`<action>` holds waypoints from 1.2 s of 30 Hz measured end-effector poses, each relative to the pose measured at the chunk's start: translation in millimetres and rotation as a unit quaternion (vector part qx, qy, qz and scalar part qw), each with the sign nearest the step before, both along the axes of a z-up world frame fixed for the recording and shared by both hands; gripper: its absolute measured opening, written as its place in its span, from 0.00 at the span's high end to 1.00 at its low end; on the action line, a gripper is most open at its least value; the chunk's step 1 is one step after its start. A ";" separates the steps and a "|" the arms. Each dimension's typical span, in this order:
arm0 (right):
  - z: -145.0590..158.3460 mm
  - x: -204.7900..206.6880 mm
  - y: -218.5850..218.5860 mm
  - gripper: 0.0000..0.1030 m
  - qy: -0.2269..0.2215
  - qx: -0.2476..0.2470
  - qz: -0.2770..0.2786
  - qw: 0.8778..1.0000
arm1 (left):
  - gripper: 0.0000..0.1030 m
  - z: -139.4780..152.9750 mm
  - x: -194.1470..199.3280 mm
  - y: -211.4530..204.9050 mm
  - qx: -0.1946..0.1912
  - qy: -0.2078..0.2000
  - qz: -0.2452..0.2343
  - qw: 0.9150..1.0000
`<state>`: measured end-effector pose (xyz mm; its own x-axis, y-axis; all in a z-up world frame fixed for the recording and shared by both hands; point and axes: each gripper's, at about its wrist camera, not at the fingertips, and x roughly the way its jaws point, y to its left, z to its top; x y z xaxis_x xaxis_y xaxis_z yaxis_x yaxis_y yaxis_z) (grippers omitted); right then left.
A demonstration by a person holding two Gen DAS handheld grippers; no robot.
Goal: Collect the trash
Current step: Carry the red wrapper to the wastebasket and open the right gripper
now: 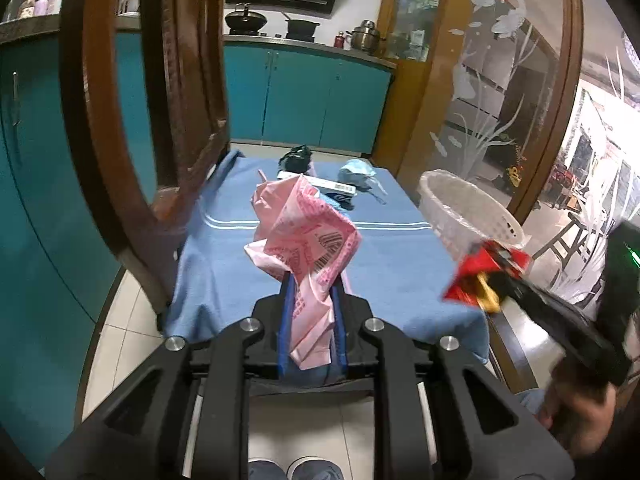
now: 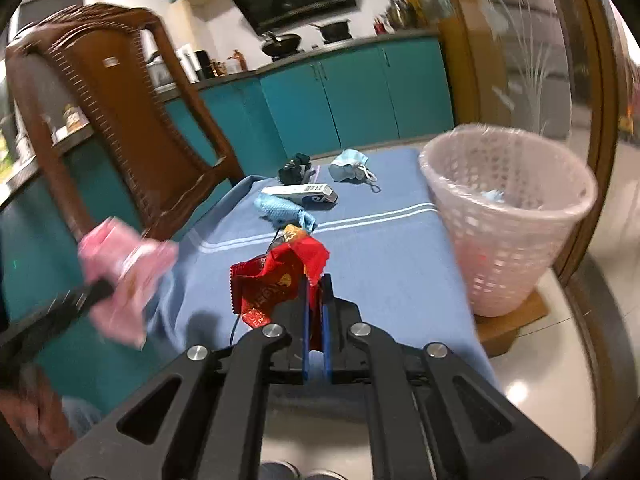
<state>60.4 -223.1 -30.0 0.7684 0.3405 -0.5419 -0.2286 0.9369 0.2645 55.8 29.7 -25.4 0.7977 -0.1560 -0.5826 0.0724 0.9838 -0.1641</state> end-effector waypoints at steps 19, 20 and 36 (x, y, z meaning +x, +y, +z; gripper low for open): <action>6.2 -35.6 4.3 0.94 -0.028 -0.028 0.011 0.999 | 0.80 -16.7 -17.5 -8.5 0.018 0.029 -0.004 0.999; 5.8 -35.3 4.3 0.94 -0.026 -0.027 0.011 0.999 | 0.80 -17.0 -17.0 -8.4 0.019 0.029 -0.003 0.999; 3.8 -34.3 7.9 0.94 -0.022 -0.031 0.014 0.999 | 0.80 -19.7 -17.5 -10.1 0.020 0.034 -0.005 0.999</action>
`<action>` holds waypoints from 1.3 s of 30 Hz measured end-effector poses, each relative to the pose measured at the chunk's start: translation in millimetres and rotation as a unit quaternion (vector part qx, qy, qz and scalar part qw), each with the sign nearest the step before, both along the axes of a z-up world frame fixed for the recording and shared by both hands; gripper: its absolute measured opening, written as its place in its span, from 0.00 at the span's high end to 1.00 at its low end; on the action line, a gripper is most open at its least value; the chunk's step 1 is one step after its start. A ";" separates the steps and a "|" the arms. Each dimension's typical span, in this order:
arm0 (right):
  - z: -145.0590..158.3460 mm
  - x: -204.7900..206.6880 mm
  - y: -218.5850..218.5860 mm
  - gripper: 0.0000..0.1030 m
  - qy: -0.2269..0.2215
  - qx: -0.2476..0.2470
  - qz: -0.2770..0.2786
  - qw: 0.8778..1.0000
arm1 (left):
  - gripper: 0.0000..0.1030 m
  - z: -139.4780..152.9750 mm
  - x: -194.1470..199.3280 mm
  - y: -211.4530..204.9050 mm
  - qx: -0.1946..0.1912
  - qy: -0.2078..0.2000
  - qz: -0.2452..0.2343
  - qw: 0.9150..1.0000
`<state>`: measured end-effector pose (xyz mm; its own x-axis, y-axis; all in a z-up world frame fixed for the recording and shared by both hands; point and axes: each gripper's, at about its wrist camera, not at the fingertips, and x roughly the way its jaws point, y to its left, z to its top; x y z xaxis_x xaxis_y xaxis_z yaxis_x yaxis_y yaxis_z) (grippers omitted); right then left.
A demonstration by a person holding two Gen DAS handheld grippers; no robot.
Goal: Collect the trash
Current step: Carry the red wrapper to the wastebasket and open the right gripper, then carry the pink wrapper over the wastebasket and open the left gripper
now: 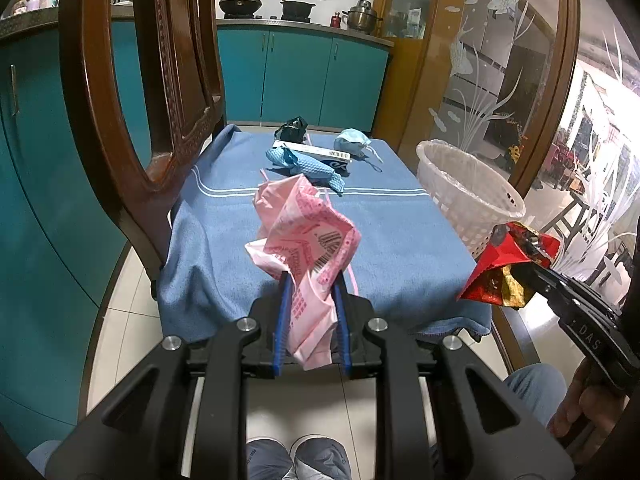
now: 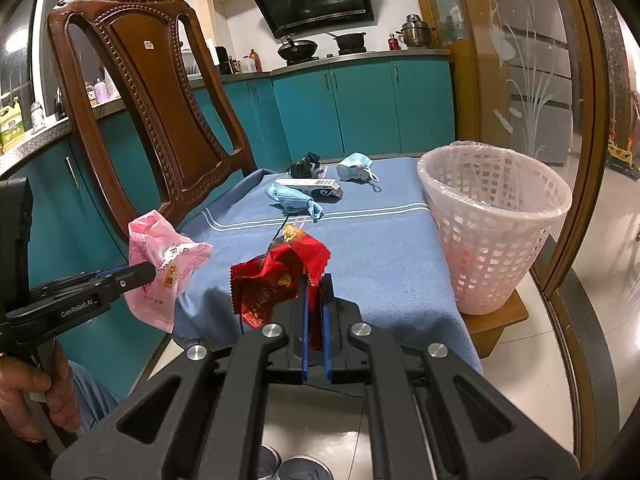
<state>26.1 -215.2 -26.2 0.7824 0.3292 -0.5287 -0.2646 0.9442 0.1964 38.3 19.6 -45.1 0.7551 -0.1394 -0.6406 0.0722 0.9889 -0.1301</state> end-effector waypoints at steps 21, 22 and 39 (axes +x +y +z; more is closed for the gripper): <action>17.4 184.0 -163.1 0.37 -0.014 0.043 -0.197 0.979 | 0.80 13.5 8.3 -27.8 0.006 -0.011 -0.038 0.999; 14.6 170.3 -162.9 0.36 -0.017 0.052 -0.193 0.980 | 0.80 11.6 9.6 -32.5 0.009 -0.008 -0.043 0.999; 15.1 -32.5 -149.7 0.26 0.000 0.083 -0.157 0.984 | 0.06 87.4 201.7 -252.8 0.017 -0.057 -0.235 0.970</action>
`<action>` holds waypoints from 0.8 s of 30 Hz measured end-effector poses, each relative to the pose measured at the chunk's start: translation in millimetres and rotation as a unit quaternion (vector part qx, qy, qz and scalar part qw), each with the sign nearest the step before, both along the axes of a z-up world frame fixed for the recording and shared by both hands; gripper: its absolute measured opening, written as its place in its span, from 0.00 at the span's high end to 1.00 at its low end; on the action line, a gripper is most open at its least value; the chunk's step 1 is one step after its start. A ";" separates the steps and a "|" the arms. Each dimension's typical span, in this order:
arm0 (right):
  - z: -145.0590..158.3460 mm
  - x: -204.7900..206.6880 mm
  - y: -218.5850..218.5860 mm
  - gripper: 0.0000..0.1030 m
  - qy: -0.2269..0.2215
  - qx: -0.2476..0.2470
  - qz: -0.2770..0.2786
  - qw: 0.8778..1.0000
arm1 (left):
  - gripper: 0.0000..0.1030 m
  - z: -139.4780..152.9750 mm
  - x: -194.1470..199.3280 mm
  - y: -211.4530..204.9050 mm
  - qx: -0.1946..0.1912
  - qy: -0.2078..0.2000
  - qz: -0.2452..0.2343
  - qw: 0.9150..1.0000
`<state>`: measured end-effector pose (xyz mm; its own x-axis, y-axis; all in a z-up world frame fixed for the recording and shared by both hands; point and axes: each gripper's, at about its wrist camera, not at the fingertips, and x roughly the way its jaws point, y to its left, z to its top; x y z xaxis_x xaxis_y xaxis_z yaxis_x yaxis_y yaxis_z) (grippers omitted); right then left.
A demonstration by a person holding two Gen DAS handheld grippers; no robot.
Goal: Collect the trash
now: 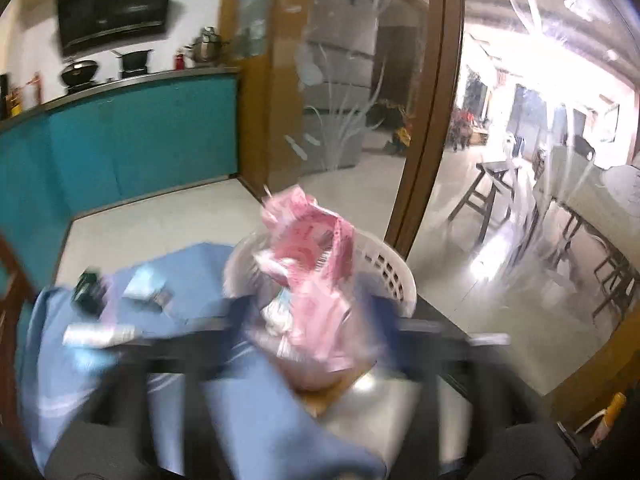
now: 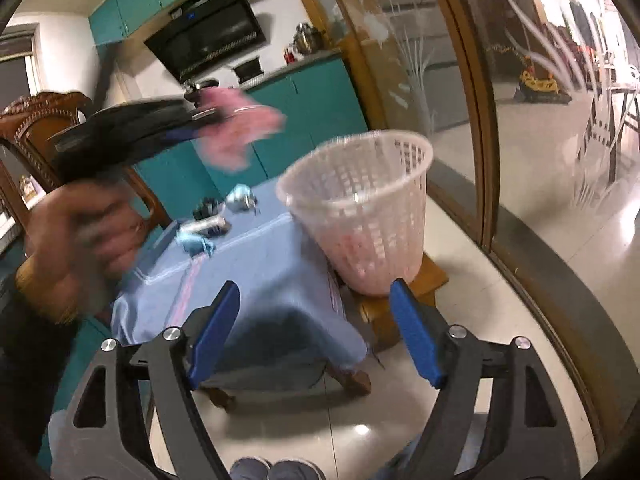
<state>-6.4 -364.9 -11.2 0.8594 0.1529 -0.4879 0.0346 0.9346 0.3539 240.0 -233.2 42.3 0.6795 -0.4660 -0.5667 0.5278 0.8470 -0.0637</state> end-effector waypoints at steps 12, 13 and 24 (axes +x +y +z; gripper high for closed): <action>-12.9 1.7 46.9 0.26 0.008 -0.017 0.074 0.997 | 0.03 -110.2 -71.4 127.8 0.049 0.068 0.140 0.987; -14.9 4.7 56.1 0.26 0.007 -0.023 0.085 0.996 | 0.03 -117.6 -88.2 146.9 0.049 0.074 0.160 0.983; -11.9 25.8 132.4 0.26 -0.010 -0.037 0.165 0.986 | 0.03 -105.5 -195.2 262.3 0.038 0.061 0.287 0.955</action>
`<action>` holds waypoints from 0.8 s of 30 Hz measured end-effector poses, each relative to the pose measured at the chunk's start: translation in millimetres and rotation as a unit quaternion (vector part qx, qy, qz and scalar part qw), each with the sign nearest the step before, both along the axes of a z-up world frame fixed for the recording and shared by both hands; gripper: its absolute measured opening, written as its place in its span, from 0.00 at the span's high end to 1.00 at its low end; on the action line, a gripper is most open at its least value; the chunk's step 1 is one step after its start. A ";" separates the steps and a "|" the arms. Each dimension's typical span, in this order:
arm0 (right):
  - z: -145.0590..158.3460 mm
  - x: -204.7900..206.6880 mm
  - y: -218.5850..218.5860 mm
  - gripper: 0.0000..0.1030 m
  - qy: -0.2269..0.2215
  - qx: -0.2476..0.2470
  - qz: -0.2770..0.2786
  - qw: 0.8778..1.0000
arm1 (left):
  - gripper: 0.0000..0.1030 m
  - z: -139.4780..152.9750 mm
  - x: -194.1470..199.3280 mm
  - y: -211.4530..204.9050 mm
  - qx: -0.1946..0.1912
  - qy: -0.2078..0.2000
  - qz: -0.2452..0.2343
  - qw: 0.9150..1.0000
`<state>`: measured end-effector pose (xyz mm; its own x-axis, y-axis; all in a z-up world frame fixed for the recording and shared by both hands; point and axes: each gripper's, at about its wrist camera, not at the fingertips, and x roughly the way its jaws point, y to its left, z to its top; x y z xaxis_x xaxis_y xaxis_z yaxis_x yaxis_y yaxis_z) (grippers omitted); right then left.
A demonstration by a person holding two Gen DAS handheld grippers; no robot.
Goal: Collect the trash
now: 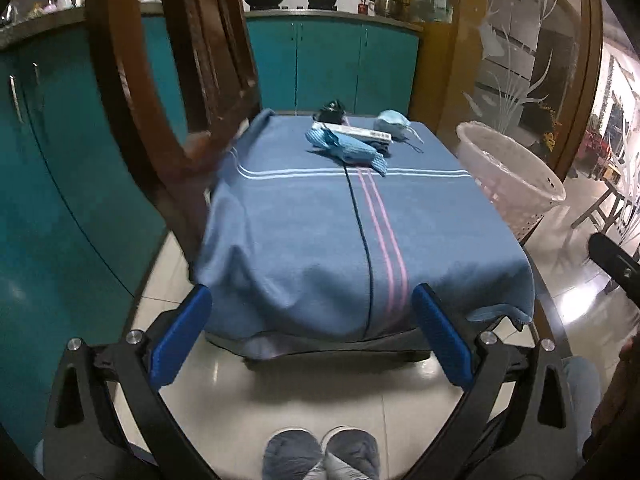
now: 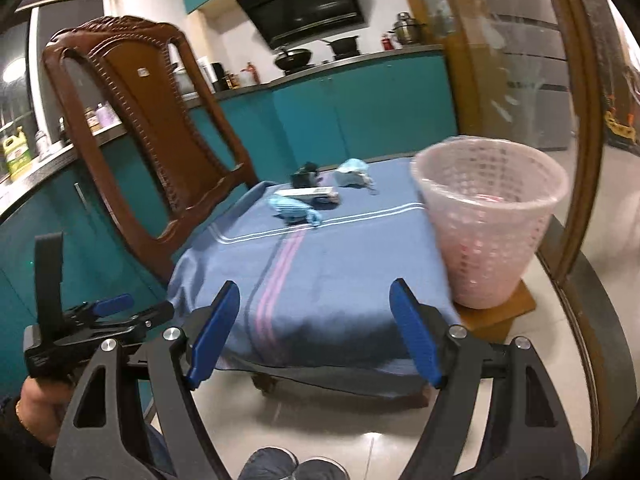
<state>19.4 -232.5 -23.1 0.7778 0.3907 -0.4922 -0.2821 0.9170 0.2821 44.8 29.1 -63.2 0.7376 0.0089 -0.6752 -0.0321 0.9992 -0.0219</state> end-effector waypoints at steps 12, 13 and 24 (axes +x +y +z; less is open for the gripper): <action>-4.8 -14.3 3.9 0.26 0.010 -0.015 -0.004 1.000 | 0.03 -2.0 -6.3 -12.9 -0.011 -0.001 -0.013 1.000; -4.7 -14.3 2.8 0.26 0.011 -0.015 -0.006 1.000 | 0.03 -2.3 -6.0 -14.2 -0.012 0.000 -0.015 1.000; -6.1 -13.4 5.0 0.26 0.012 -0.014 -0.005 1.000 | 0.03 -5.8 -3.9 -17.1 -0.013 0.004 -0.017 1.000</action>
